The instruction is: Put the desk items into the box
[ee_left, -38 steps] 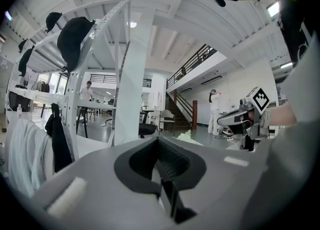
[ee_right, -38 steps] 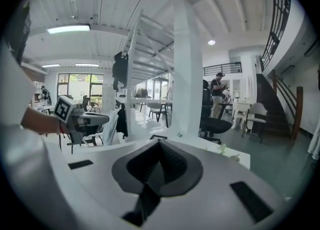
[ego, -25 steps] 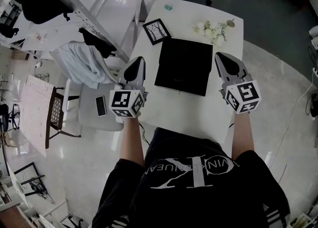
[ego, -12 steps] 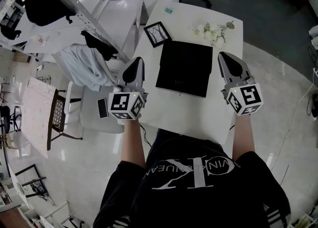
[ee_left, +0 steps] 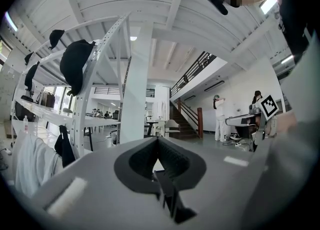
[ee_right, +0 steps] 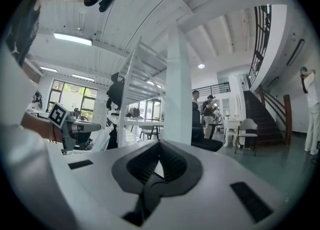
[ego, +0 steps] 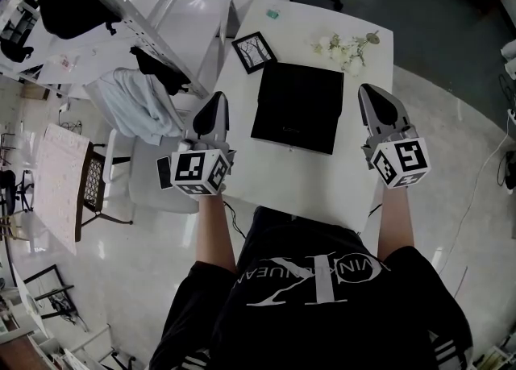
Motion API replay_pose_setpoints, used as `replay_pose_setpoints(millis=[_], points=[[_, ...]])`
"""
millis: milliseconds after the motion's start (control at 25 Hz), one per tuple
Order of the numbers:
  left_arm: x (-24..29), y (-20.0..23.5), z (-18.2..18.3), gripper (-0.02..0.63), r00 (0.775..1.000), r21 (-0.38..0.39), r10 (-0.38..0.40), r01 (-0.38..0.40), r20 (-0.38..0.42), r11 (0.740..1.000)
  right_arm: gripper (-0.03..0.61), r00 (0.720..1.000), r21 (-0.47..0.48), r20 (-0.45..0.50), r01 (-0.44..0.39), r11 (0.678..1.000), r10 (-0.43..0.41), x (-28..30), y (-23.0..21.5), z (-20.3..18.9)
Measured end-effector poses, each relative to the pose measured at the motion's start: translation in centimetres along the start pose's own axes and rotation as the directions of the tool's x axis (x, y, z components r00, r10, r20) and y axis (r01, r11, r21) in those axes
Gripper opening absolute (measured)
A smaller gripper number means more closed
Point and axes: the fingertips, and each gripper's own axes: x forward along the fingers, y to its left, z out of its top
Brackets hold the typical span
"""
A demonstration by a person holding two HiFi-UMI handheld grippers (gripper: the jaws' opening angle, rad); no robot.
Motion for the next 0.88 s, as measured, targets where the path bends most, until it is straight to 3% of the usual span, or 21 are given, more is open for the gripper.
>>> replay_pose_setpoints(millis=[880], points=[[-1.9,-1.7,0.7,0.005,0.999,0.003,0.034,-0.034,0.016,0.999,0.012,1.0,0.022,0.023,-0.018,1.0,0.017,-2.6,-0.6,0.2]])
